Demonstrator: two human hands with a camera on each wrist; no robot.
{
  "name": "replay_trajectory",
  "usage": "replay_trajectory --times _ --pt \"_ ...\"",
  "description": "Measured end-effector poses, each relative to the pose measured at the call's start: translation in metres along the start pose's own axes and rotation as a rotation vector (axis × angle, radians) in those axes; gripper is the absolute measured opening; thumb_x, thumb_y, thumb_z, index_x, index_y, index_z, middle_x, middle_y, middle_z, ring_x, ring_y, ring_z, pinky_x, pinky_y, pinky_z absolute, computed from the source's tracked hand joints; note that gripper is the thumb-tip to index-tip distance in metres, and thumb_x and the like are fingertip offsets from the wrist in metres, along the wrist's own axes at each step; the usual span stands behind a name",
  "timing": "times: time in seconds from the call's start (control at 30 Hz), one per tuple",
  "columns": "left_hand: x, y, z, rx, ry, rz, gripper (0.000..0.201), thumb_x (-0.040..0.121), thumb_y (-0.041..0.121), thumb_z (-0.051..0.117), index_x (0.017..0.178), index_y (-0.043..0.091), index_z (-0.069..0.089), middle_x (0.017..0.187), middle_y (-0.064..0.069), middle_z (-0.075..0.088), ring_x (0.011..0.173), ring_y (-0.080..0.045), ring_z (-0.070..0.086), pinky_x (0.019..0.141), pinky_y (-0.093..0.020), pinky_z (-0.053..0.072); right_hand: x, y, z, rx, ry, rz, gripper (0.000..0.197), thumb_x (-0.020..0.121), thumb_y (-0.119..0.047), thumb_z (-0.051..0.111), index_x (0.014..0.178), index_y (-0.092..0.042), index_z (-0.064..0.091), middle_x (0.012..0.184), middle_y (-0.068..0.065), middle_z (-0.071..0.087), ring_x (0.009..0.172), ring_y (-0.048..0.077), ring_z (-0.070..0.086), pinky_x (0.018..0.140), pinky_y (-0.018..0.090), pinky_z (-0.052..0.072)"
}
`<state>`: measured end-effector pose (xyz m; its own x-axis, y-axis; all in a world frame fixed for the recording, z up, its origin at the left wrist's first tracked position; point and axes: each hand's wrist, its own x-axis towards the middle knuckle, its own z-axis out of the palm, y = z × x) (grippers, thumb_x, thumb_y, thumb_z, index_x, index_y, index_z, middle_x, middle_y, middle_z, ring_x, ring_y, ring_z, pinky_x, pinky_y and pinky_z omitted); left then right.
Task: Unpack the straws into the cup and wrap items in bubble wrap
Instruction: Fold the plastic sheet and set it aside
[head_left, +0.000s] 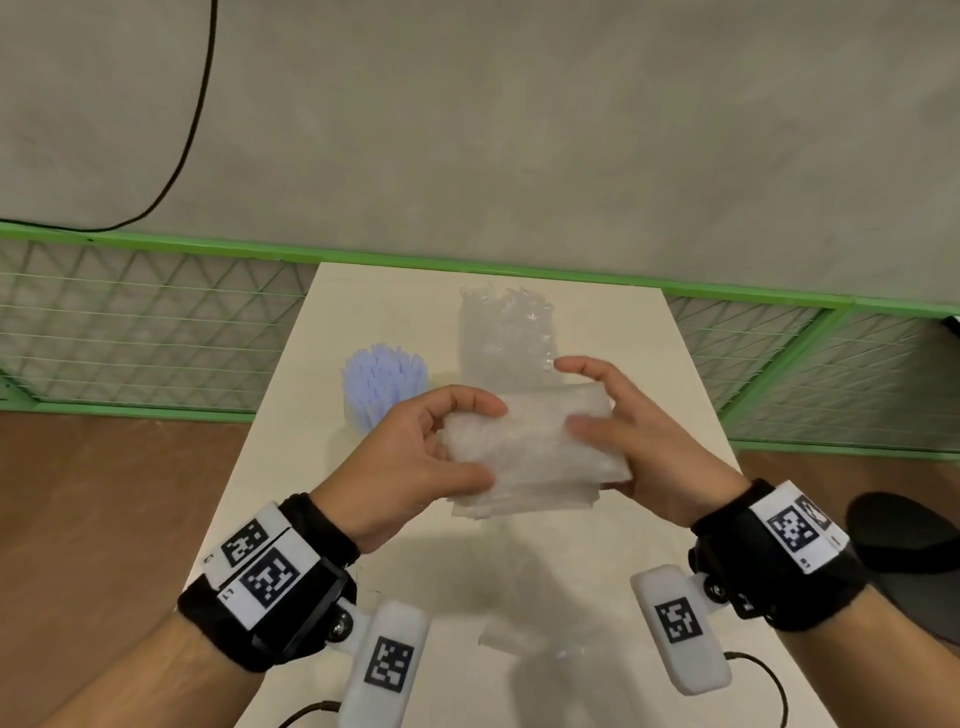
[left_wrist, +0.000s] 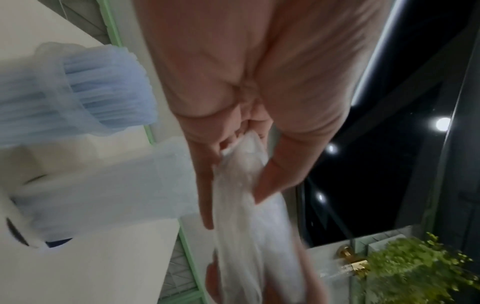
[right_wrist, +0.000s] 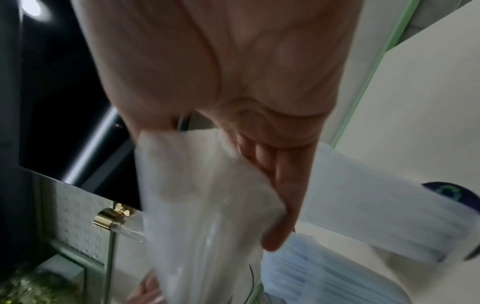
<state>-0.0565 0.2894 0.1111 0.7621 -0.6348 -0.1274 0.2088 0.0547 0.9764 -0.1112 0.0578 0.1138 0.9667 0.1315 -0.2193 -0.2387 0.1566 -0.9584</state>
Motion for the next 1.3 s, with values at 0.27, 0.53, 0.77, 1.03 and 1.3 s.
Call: replay_trajectory --times 0.27,0.53,0.77,1.03,1.3 --pt "0.001 -0.027 0.016 0.315 -0.031 0.067 0.066 0.079 -0.018 0.053 0.113 0.036 0.07 0.116 0.005 0.07 0.06 -0.022 0.052 0.059 -0.03 0.042 0.006 0.023 0.009 -0.059 0.285 0.092 0.024 0.092 -0.035 0.055 0.114 -0.027 0.059 0.095 -0.004 0.06 0.079 0.015 0.056 0.056 0.026 0.042" --pt "0.017 -0.047 0.045 -0.095 0.157 -0.059 0.03 0.083 0.005 0.074 0.11 0.018 0.074 0.114 0.005 0.073 0.108 -0.015 0.069 0.09 -0.03 0.056 0.021 0.047 0.013 -0.77 0.625 -0.236 0.032 0.101 -0.038 0.044 0.087 -0.009 0.044 0.065 -0.004 0.051 0.055 0.004 0.049 0.052 0.013 0.038" --pt "0.021 -0.07 0.018 0.161 0.196 -0.068 0.043 0.081 -0.003 0.074 0.113 0.026 0.074 0.117 0.01 0.071 0.109 -0.009 0.067 0.098 -0.035 0.053 0.022 0.078 -0.012 -0.711 0.445 -0.219 0.012 0.104 -0.024 0.038 0.106 -0.019 0.049 0.075 0.001 0.056 0.06 0.007 0.052 0.057 0.021 0.044" --pt "-0.006 -0.127 -0.047 0.851 0.364 -0.2 0.045 0.087 -0.003 0.063 0.125 0.02 0.067 0.135 0.002 0.061 0.126 -0.017 0.055 0.105 -0.015 0.031 -0.038 0.204 -0.047 -1.348 -0.269 0.202 0.071 0.07 -0.063 0.063 0.13 -0.031 0.042 0.122 -0.01 0.045 0.108 0.014 0.043 0.091 0.035 0.041" --pt "-0.011 -0.152 -0.054 0.921 0.28 -0.277 0.054 0.085 0.01 0.07 0.135 0.024 0.057 0.144 0.001 0.053 0.13 -0.019 0.05 0.106 -0.022 0.034 -0.041 0.227 -0.038 -1.514 -0.081 0.108 0.052 0.086 -0.047 0.019 0.103 -0.025 0.063 0.102 -0.004 0.065 0.094 0.024 0.061 0.074 0.035 0.04"
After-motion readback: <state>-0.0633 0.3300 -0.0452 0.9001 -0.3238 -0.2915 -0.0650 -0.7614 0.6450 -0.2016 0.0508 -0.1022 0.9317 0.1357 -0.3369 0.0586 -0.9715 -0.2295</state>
